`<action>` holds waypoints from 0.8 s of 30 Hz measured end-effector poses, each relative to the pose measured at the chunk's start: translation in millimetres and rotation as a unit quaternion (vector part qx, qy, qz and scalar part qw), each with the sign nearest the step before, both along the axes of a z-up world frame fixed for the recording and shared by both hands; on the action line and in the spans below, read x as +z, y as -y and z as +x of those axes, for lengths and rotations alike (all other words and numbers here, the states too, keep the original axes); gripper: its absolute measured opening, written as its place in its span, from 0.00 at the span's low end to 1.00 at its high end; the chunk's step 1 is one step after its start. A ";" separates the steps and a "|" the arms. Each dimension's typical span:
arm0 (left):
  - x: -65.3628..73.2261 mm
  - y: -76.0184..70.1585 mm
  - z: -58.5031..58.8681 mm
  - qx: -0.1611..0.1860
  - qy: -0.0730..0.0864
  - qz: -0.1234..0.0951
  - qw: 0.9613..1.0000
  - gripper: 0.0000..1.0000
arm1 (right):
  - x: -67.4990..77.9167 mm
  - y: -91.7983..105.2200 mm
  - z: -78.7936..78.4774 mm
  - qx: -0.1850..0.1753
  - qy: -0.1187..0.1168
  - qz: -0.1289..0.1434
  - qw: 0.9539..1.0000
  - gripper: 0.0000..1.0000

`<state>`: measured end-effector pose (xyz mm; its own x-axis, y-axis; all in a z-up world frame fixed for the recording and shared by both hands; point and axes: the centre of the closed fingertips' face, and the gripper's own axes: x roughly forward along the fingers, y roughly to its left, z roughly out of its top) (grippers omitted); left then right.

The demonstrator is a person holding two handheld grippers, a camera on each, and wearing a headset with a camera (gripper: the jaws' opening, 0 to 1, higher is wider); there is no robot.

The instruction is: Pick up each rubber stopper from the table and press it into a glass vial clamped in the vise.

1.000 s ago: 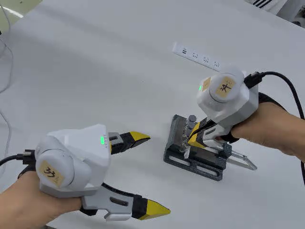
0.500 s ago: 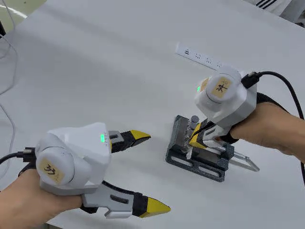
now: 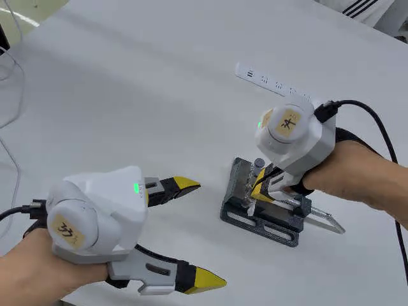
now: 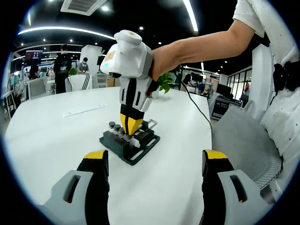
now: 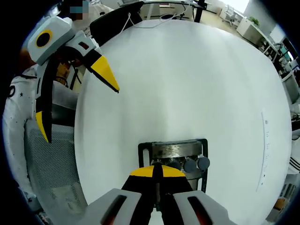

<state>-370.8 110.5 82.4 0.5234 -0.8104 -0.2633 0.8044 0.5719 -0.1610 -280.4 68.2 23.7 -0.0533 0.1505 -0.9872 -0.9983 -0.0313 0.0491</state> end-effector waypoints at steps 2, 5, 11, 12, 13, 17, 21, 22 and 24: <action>3.0 0.1 0.1 0.001 0.003 0.001 1.000 0.81 | -0.2 0.8 -0.3 0.000 0.001 0.004 1.000 0.00; 6.4 0.1 -0.4 0.004 0.006 0.002 1.000 0.81 | -0.6 0.6 -0.7 -0.002 0.006 0.009 1.000 0.00; 11.6 2.6 -4.8 -0.002 0.011 0.011 1.000 0.81 | 0.5 1.5 -0.8 -0.025 0.024 0.042 0.999 0.00; 13.8 2.5 -5.6 -0.003 0.013 0.013 1.000 0.81 | 2.6 -1.7 0.0 -0.048 0.022 0.058 0.997 0.00; 14.4 1.6 -5.7 -0.003 0.014 0.014 1.000 0.81 | 3.8 -1.7 0.2 -0.037 0.026 0.063 0.997 0.00; 18.5 -1.7 -6.6 -0.002 0.017 0.019 1.000 0.81 | 1.0 1.9 3.2 -0.048 0.038 0.096 0.994 0.00; 22.6 -2.4 -8.0 0.000 0.020 0.022 1.000 0.81 | 1.6 3.0 2.2 -0.062 0.042 0.114 0.991 0.00; 23.4 -2.5 -8.5 0.000 0.020 0.023 1.000 0.81 | 2.2 2.1 1.6 -0.075 0.040 0.124 0.989 0.00; 24.6 -2.9 -8.9 0.002 0.020 0.023 1.000 0.81 | 2.2 2.1 2.9 -0.101 0.035 0.138 0.985 0.00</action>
